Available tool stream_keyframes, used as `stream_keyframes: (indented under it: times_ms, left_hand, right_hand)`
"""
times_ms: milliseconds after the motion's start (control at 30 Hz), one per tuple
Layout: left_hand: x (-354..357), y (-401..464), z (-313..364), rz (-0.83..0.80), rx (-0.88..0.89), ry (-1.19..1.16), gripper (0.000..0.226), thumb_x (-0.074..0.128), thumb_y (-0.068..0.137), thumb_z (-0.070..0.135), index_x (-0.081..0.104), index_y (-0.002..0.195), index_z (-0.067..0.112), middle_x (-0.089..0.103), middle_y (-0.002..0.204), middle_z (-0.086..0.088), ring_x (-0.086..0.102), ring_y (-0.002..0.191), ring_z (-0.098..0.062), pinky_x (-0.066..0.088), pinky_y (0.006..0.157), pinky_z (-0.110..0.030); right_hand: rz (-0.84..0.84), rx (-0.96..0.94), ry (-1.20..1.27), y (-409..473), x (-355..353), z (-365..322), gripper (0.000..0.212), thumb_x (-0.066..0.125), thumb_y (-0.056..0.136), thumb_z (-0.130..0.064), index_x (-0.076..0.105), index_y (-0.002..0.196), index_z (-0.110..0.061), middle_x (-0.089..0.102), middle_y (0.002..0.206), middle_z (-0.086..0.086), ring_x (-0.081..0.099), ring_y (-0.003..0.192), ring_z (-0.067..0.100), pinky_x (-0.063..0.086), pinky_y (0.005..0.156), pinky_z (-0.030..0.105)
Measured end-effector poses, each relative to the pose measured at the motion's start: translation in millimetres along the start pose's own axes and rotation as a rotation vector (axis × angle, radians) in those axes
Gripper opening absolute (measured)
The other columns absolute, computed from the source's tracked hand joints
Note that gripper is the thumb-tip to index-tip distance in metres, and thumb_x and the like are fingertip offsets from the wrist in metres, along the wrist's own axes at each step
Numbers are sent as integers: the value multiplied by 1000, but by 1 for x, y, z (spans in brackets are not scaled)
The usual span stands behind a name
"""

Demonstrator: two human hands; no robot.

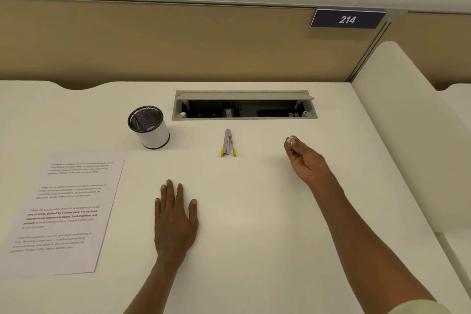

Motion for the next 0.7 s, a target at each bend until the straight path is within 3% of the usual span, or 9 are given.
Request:
stream_keyframes:
  times_ms: [133, 467, 700]
  left_hand:
    - [0, 0, 2, 4, 0, -9, 70, 24, 99, 52, 37, 154, 11, 16, 168, -6, 11, 156, -20, 13, 126, -40]
    - [1, 0, 1, -2, 3, 11, 66, 25, 101, 49, 33, 156, 13, 13, 168, -6, 7, 156, -19, 9, 126, -37]
    - [1, 1, 1, -7, -2, 14, 65, 27, 101, 48, 32, 156, 14, 12, 168, -6, 5, 156, -18, 5, 126, -36]
  right_hand:
    - [-87, 83, 21, -5, 46, 36, 13, 53, 90, 12, 64, 95, 8, 69, 87, 17, 67, 86, 22, 59, 65, 26]
    - [-297, 284, -155, -16, 185, 142, 13, 49, 93, 11, 62, 95, 8, 64, 90, 17, 63, 86, 21, 60, 65, 25]
    - [-386, 295, -411, -11, 259, 199, 15, 49, 90, 17, 60, 84, 9, 68, 70, 14, 61, 77, 22, 60, 67, 24]
Point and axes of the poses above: each hand's wrist, its own y-axis towards the middle knuckle, its own x-axis out of the palm, z = x × y, the point moved 10 cm from there along y, towards the middle knuckle
